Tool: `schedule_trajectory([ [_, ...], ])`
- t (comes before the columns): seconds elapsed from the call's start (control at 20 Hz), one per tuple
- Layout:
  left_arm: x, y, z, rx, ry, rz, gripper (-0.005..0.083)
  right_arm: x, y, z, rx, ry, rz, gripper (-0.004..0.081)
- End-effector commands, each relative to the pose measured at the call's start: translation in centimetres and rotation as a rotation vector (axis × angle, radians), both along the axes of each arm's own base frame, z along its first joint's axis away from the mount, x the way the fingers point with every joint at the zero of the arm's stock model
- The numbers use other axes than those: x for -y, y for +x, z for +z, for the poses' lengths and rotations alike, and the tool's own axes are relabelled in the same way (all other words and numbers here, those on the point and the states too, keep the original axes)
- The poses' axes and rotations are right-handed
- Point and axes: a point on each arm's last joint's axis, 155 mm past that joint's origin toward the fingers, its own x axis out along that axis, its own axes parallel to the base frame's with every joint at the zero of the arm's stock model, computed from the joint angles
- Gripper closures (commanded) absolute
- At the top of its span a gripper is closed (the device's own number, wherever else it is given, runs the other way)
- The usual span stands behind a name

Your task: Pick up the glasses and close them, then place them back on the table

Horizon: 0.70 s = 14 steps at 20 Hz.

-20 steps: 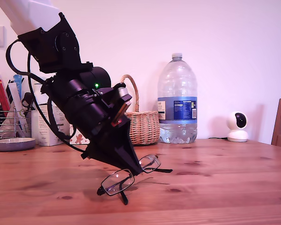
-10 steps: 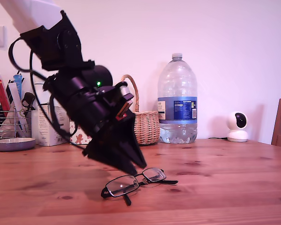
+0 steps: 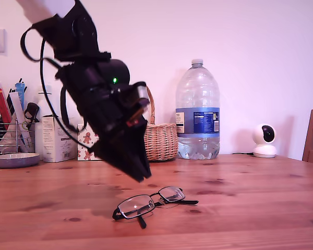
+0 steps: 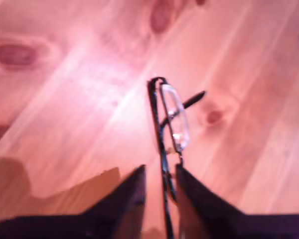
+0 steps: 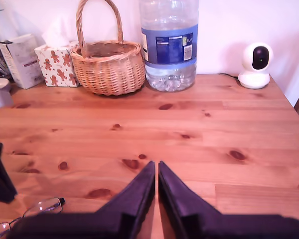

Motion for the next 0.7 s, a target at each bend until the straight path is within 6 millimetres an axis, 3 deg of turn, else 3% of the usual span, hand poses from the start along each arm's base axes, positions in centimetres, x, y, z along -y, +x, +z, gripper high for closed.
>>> schedule_trajectory([
  [0.0,0.2,0.7,1.9,0.044,-0.016,0.000,0.0795,0.2,0.1,-0.5,-0.012,-0.005,-0.014,0.0780],
  [0.3,-3.5,5.1,6.4,0.344,0.132,0.099,0.0795,2.2,0.4,-1.0,-0.023,-0.057,-0.084,0.0780],
  [0.65,-8.6,7.4,10.9,0.437,0.136,0.236,0.0795,5.1,0.9,-1.2,-0.038,-0.051,-0.170,0.0780],
])
